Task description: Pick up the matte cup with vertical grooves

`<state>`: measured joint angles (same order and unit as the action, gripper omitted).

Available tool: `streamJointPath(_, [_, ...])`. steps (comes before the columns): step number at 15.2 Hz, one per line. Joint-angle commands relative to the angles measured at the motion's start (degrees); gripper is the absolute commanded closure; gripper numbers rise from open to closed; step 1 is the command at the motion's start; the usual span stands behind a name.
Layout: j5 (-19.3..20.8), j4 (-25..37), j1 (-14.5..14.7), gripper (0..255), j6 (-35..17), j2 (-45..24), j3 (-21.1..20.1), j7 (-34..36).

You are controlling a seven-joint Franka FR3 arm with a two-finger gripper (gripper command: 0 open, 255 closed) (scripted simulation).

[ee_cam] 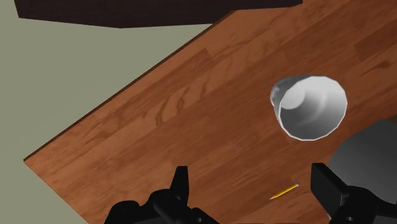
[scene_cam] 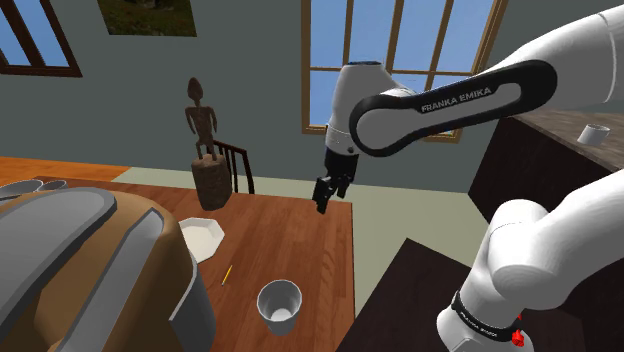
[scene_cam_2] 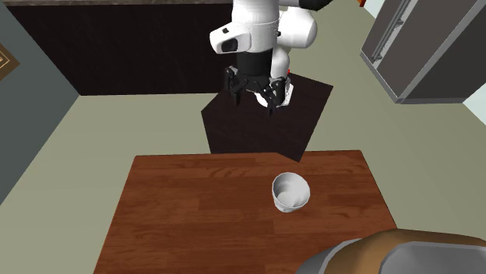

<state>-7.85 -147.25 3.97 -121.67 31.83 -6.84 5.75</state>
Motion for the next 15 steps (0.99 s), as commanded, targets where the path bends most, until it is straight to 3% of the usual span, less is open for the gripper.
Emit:
streamJointPath(1, [-1.0, -1.0, 0.6, 0, -3.7, -3.1, -0.6, 0.2])
streamJointPath(8, [-4.7, -2.3, 3.0, 0, -16.6, -16.2, -3.0, 0.8])
streamJointPath(15, [-8.3, 0.2, 5.4, 0, -28.3, -31.7, -5.2, 0.5])
